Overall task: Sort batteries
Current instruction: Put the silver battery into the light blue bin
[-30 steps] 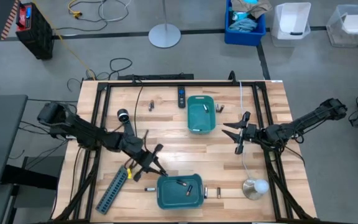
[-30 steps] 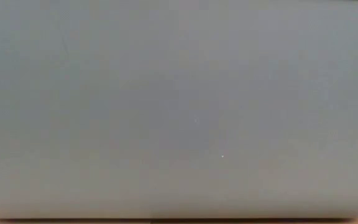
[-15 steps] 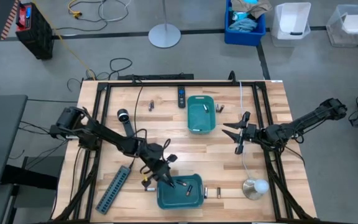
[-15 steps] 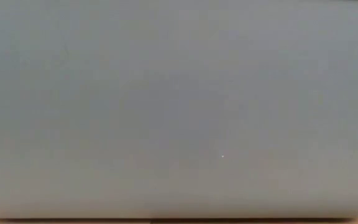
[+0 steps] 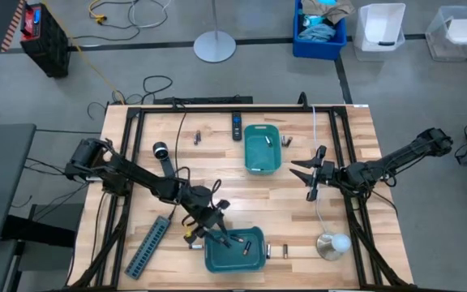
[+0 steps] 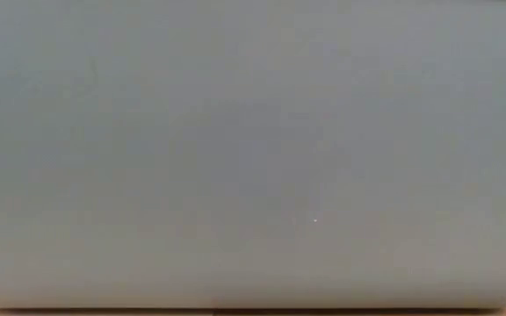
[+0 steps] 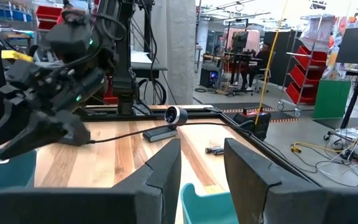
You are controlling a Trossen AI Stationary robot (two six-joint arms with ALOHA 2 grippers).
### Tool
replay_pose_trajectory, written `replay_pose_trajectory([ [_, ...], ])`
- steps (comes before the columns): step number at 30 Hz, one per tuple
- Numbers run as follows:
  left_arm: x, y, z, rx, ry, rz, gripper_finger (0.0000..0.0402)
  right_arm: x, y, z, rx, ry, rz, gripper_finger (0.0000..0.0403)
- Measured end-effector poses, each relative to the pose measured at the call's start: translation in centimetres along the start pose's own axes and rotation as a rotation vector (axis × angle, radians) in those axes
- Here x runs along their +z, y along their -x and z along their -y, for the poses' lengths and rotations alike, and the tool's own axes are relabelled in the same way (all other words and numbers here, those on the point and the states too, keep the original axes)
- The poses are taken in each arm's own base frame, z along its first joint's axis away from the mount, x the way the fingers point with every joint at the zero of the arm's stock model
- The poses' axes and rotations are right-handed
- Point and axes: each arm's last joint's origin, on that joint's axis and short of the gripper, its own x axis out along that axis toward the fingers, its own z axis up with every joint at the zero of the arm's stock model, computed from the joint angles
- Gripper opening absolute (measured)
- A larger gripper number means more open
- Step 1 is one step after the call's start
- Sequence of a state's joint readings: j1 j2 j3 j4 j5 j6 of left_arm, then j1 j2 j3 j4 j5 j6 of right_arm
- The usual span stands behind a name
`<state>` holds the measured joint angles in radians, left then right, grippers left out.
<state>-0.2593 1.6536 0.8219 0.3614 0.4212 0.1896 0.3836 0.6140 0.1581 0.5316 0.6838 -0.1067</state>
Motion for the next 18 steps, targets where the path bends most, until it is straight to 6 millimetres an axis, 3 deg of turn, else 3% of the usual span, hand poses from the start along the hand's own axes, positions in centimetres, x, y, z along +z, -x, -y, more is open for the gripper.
replay_pose_trajectory([
  [4,1.4,2.8,0.3,0.193,0.023,-0.087,0.0159,0.2,0.0,0.0,-0.001,-0.012,0.012,0.0136],
  [10,1.9,6.7,3.0,0.475,0.131,-0.284,0.0133,0.6,-0.1,0.0,-0.003,-0.052,0.029,0.0136],
  [18,0.8,8.0,6.3,0.61,0.255,-0.456,0.0121,1.3,-0.7,-0.3,-0.008,-0.103,0.011,0.0136],
])
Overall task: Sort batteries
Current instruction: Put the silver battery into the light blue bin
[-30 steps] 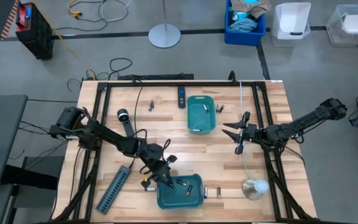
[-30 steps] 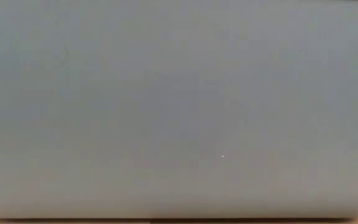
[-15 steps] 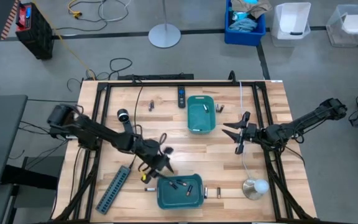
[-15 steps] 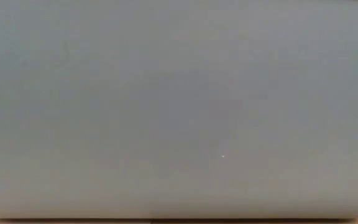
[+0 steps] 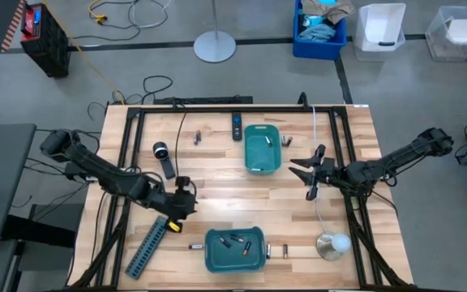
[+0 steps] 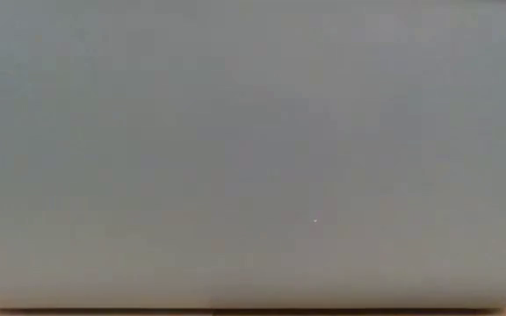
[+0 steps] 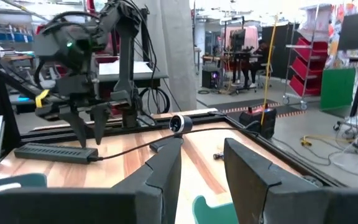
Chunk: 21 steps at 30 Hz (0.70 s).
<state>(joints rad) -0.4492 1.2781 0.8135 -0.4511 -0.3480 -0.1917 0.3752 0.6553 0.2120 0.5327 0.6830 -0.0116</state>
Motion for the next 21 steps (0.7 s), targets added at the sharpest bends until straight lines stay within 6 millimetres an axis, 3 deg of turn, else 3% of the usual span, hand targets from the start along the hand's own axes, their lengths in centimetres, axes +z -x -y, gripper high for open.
replay_pose_trajectory([
  [5,-1.3,-0.1,1.3,0.014,0.009,-0.068,0.0121,0.8,-1.2,-0.9,-0.006,0.029,-0.053,0.0136],
  [12,-4.3,-2.0,1.8,-0.03,0.027,0.058,0.0121,2.2,-4.1,-3.0,-0.003,0.064,-0.095,0.0136],
  [16,-5.3,-2.0,0.7,-0.05,0.036,0.2,0.0121,3.3,-6.7,-5.1,0.02,0.1,-0.12,0.0136],
  [21,-5.3,0.2,-1.9,-0.017,0.093,0.398,0.0121,4.3,-10.7,-8.3,0.039,0.178,-0.155,0.0136],
])
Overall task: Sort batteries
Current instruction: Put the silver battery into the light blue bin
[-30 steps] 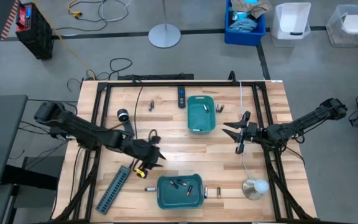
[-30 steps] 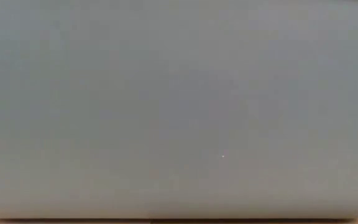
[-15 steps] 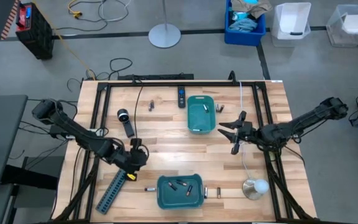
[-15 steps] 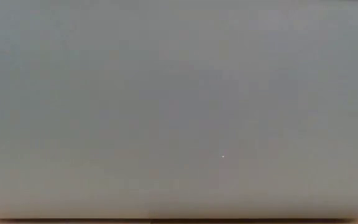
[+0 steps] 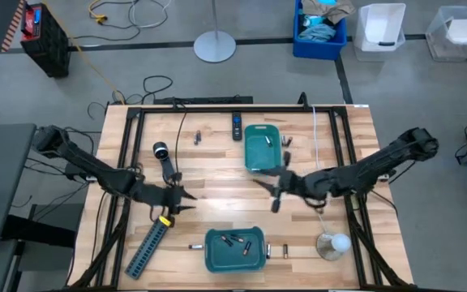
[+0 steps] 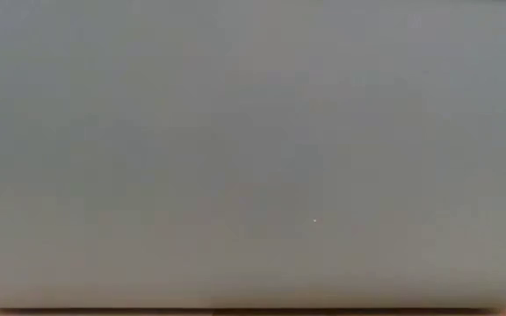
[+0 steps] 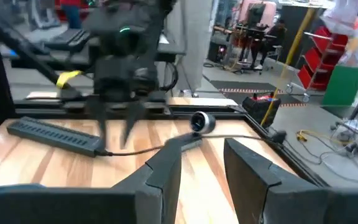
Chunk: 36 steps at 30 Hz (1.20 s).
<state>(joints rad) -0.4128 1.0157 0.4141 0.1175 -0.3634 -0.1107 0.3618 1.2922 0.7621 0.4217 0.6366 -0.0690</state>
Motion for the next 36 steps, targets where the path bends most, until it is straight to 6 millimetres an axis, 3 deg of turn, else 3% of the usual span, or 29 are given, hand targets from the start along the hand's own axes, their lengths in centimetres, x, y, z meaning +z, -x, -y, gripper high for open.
replay_pose_trajectory([
  [8,2.3,4.8,-3.6,0.103,0.113,0.295,0.0121,3.6,-6.8,-3.9,0.145,0.098,-0.185,0.0137],
  [17,2.9,8.4,-5.0,0.13,0.158,0.468,0.0121,5.8,-13.9,-7.5,0.305,0.105,-0.413,0.0137],
  [23,3.0,10.1,-5.3,0.114,0.219,0.548,0.0121,5.1,-17.5,-9.7,0.312,0.119,-0.572,0.0153],
  [27,2.2,10.2,-5.2,0.093,0.244,0.487,0.0121,4.8,-19.1,-11.5,0.34,0.107,-0.58,0.018],
  [36,0.5,9.0,-4.6,0.046,0.283,0.516,0.0121,1.8,-20.5,-15.8,0.414,0.091,-0.598,0.0221],
])
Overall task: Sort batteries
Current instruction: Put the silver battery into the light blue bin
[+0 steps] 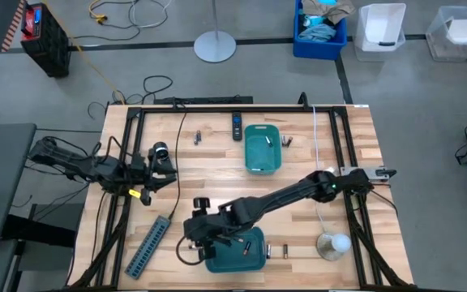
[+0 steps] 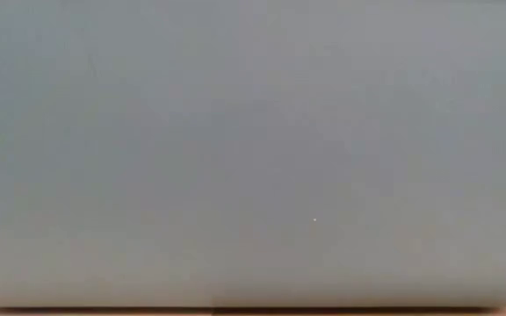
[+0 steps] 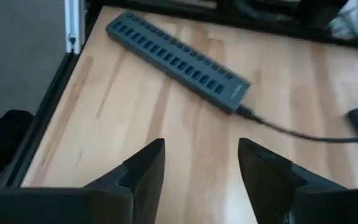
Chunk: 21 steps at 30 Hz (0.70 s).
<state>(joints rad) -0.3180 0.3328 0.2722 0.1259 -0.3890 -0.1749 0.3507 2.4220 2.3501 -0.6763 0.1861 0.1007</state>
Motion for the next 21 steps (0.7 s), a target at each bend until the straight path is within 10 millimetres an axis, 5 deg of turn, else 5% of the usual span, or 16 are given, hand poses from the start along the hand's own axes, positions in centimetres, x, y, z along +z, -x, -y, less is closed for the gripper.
replay_pose_trajectory([
  [5,-0.6,0.0,0.0,-0.009,0.03,-0.021,0.0121,-0.7,-0.7,-1.0,0.008,0.002,-0.018,0.0222],
  [11,-1.9,-0.8,1.1,-0.088,0.054,-0.133,0.0121,0.1,1.1,-2.0,-0.141,0.07,0.034,0.0221],
  [21,-3.3,-4.0,7.6,-0.281,-0.086,-0.276,0.0121,1.6,6.7,-3.1,-0.374,0.124,0.134,0.0221],
])
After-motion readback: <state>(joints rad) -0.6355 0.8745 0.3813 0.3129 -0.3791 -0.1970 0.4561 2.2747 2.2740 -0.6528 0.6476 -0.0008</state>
